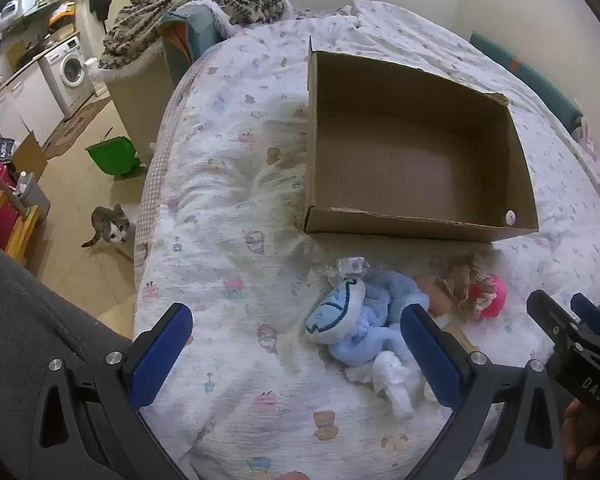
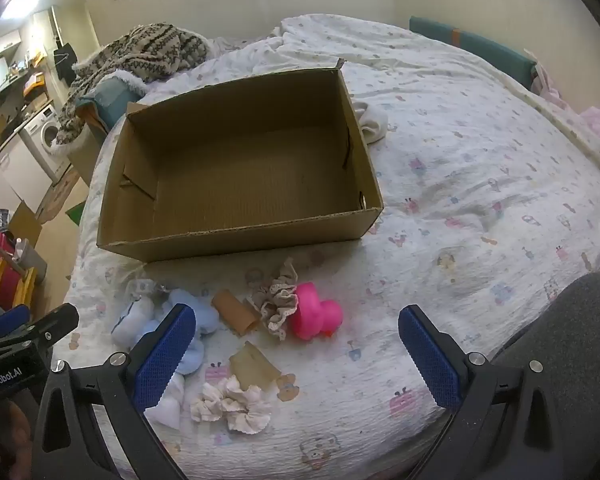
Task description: Organize soft objects
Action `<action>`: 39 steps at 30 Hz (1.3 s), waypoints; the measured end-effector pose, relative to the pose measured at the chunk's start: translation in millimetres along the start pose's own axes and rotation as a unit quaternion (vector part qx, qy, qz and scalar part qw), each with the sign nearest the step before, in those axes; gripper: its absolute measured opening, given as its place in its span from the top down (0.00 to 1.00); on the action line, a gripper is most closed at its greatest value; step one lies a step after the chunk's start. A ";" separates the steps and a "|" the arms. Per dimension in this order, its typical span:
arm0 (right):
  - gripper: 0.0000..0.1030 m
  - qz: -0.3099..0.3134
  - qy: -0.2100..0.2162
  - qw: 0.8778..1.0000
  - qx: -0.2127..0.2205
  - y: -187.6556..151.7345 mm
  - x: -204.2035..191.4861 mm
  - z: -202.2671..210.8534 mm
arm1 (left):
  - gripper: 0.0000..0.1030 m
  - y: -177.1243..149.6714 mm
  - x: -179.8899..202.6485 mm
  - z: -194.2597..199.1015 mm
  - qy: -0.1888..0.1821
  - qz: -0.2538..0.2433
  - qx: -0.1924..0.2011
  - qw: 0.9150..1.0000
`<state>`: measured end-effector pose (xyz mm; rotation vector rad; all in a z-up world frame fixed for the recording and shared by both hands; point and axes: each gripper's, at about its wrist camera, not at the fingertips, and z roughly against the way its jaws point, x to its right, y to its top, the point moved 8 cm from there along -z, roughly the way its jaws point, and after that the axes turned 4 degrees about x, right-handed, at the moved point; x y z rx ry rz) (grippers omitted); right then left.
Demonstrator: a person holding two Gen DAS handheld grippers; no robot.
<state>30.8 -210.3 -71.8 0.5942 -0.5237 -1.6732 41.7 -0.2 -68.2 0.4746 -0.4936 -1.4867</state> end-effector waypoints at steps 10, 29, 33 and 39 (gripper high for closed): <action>0.00 -0.005 -0.002 1.000 0.004 1.0 1.2 1.7 | 0.00 -0.6 -1.9 -1.6 -0.005 0.005 -0.008 1.000; 0.00 -0.002 -0.004 1.000 0.004 1.1 0.9 1.8 | 0.00 -0.7 -2.1 -2.0 -0.002 0.005 -0.008 1.000; 0.00 -0.003 -0.003 1.000 0.003 -0.9 2.2 0.3 | 0.00 -0.6 -2.0 -1.9 -0.001 0.004 -0.008 1.000; 0.00 -0.003 -0.003 1.000 0.003 -0.5 2.0 0.4 | 0.00 -0.6 -1.9 -2.0 -0.001 0.004 -0.009 1.000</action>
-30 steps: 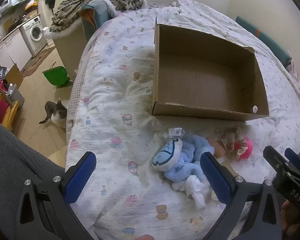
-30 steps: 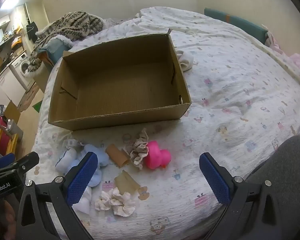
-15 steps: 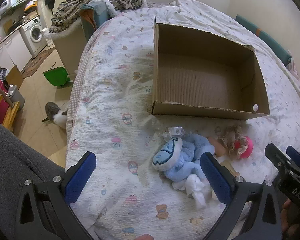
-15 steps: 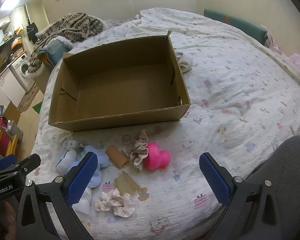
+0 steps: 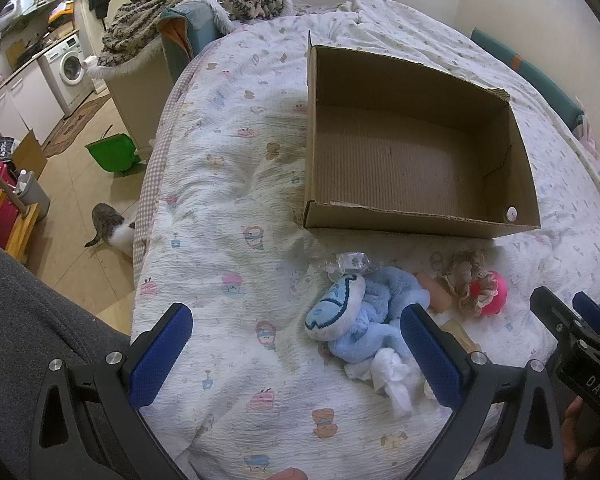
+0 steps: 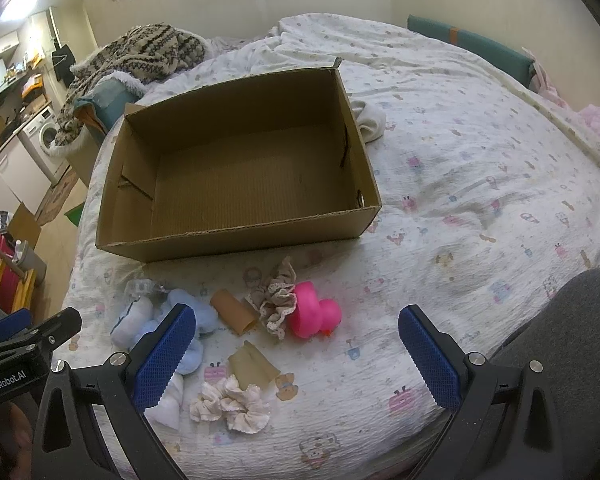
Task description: Organize soft objects
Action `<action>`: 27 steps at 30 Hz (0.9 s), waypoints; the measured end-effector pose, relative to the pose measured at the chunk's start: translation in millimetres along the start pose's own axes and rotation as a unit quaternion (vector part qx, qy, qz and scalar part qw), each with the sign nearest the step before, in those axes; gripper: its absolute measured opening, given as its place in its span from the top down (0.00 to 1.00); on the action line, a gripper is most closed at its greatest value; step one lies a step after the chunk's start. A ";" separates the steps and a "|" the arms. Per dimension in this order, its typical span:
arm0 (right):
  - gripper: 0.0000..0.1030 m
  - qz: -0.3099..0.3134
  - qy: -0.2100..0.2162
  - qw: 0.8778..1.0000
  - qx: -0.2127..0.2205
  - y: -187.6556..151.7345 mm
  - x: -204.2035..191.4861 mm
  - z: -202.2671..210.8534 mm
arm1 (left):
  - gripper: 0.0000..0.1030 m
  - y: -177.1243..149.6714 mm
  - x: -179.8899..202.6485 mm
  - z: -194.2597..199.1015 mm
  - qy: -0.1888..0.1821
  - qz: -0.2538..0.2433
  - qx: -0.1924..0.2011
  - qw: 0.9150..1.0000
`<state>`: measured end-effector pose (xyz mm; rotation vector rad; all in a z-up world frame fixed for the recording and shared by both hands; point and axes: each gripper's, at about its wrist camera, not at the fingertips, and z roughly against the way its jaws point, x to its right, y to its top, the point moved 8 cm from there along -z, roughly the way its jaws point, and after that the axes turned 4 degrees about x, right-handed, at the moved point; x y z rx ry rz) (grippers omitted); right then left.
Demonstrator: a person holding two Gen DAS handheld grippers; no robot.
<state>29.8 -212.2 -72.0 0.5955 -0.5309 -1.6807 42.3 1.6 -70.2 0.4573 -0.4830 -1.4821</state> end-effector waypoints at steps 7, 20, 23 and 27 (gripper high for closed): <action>0.00 0.000 0.000 1.000 0.000 -0.6 -0.3 -0.4 | 0.00 0.0 0.1 -0.2 0.000 0.000 -0.001 1.000; 0.00 -0.005 0.002 1.000 -0.004 -2.1 0.2 -2.0 | 0.00 -2.9 0.1 -5.3 -0.001 0.000 -0.003 1.000; 0.00 -0.005 0.002 1.000 -0.003 -2.5 -0.2 -2.2 | 0.00 -5.3 1.0 -6.6 0.000 0.000 -0.003 1.000; 0.00 -0.005 0.002 1.000 -0.004 -2.3 -0.1 -2.2 | 0.00 -6.3 0.8 -7.0 0.001 0.000 -0.004 1.000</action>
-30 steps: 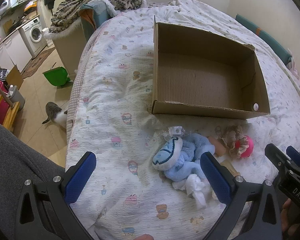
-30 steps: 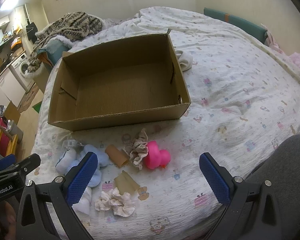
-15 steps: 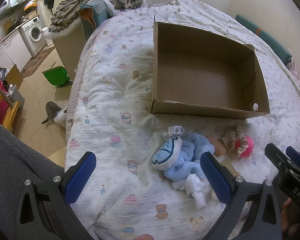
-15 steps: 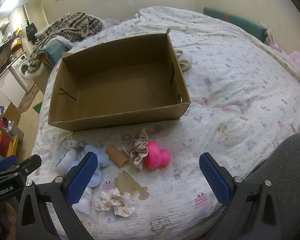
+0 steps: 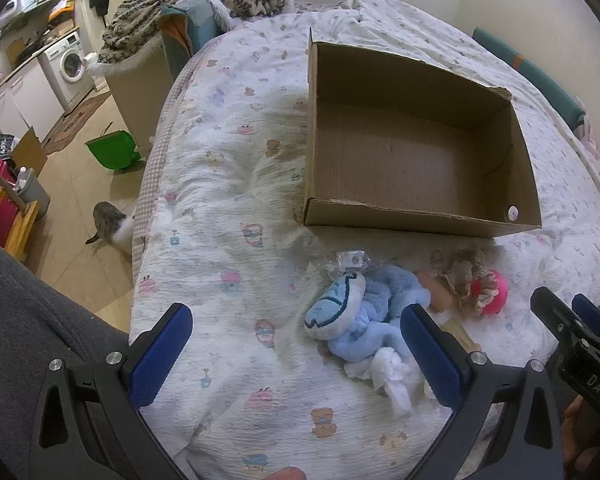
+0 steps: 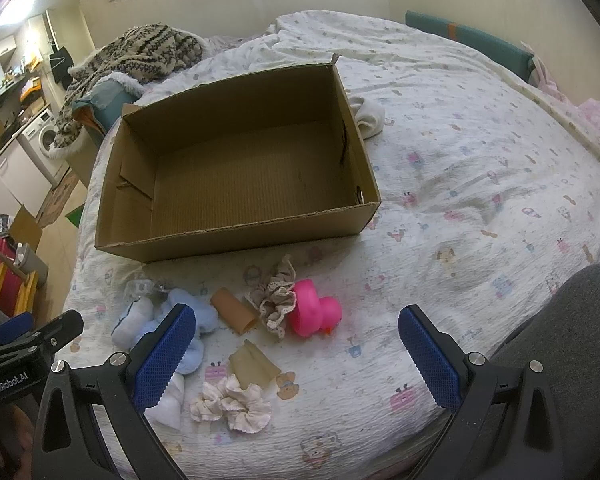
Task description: Organize soft objects
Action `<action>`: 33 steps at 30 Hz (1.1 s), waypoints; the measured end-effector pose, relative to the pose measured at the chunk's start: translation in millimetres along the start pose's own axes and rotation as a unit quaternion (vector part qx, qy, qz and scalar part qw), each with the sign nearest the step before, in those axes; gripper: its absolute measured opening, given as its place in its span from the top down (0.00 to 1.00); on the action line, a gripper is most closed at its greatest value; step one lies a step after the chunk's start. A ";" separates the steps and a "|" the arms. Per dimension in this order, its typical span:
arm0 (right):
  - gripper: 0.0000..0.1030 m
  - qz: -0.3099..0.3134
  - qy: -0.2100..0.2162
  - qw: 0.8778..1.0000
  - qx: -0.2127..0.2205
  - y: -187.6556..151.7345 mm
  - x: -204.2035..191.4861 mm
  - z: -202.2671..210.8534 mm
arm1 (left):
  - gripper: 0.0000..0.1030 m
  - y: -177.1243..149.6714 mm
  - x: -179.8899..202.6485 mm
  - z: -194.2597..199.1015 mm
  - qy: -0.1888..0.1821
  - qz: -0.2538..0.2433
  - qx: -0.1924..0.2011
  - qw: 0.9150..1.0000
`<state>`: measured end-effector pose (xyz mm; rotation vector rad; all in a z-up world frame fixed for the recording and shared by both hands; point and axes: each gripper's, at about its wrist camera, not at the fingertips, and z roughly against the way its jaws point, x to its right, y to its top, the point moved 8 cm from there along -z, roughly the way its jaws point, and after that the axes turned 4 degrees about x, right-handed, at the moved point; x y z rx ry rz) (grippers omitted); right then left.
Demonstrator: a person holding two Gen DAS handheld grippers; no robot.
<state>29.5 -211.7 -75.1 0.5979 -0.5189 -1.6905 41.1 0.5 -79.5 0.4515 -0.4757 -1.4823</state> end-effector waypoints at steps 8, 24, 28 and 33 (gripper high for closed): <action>0.00 0.000 0.000 1.000 0.000 0.5 0.7 0.1 | 0.00 0.1 -0.7 1.2 0.000 -0.001 -0.002 1.000; 0.00 -0.009 0.006 1.000 -0.007 -3.7 0.6 -2.7 | 0.00 -0.4 1.8 -0.7 0.000 -0.005 -0.008 1.000; 0.00 -0.020 0.008 1.000 -0.010 -4.7 3.1 -4.0 | 0.00 -1.5 8.1 -10.4 -0.017 -0.007 -0.034 0.999; 0.00 -0.057 0.019 0.998 -0.020 -4.5 15.2 -6.0 | 0.00 -8.1 18.6 -43.1 -0.067 0.014 -0.125 0.990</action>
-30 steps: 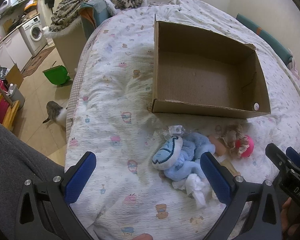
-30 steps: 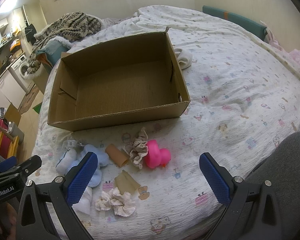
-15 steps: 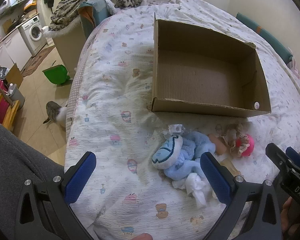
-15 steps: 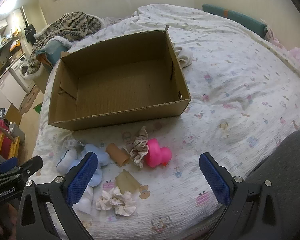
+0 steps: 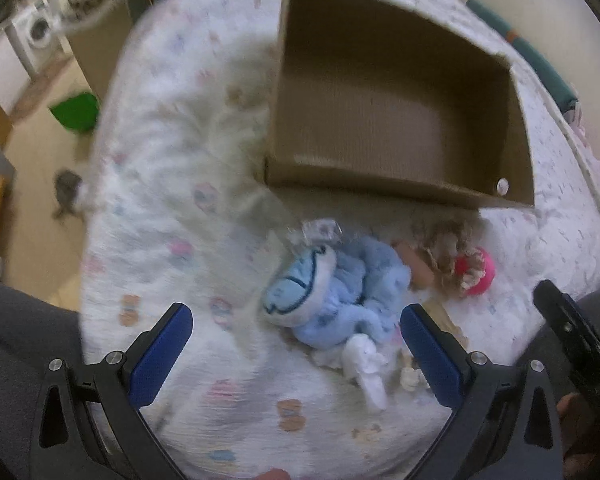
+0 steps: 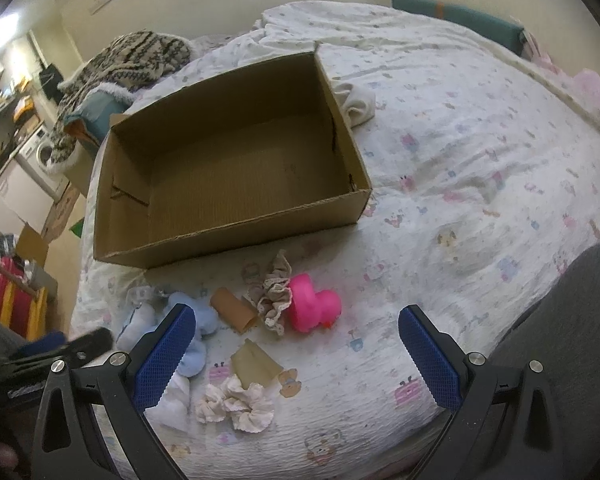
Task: Organize soft objects
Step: 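Lower the left gripper onto the light-blue plush toy and close it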
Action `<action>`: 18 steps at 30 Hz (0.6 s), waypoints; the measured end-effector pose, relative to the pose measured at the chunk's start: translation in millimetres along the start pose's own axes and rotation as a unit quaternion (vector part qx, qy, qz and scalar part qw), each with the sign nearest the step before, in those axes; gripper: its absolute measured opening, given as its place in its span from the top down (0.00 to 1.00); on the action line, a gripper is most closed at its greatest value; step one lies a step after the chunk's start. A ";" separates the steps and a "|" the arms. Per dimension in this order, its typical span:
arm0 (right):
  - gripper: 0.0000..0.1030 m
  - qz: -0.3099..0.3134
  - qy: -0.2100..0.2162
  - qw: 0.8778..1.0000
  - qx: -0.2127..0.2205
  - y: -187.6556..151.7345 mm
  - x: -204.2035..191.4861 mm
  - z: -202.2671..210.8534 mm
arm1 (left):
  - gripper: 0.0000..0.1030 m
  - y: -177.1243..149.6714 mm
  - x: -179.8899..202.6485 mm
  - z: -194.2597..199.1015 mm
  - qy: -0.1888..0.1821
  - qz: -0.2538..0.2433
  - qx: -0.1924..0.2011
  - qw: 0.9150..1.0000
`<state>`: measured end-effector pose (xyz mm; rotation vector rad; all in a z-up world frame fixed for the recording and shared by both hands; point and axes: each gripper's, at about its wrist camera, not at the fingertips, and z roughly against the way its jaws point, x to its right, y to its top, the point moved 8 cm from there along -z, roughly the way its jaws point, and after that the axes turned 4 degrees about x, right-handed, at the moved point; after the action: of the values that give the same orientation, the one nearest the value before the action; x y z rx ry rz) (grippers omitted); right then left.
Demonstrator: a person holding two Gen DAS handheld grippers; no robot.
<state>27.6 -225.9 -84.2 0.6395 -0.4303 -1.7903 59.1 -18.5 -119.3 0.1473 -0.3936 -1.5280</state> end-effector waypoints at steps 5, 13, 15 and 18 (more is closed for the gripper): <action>0.00 -0.030 0.009 0.999 -0.013 0.3 8.2 -2.8 | 0.01 1.4 10.1 -30.5 -0.016 0.009 -0.055 0.998; 0.00 -0.044 0.019 0.998 -0.032 -0.4 8.6 -10.2 | 0.01 -6.6 33.8 -66.8 0.011 -0.017 -0.091 0.996; 0.00 -0.045 0.020 0.998 -0.036 -1.2 8.7 -12.3 | 0.01 -9.1 36.2 -77.3 0.019 -0.022 -0.099 0.995; 0.00 -0.047 0.019 0.998 -0.040 -2.6 9.5 -14.3 | 0.04 -11.7 37.3 -92.4 0.031 -0.034 -0.104 0.994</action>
<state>32.4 -233.7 -98.9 0.6466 -0.3047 -1.8718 79.2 -69.8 -203.2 0.0463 -0.1798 -1.6176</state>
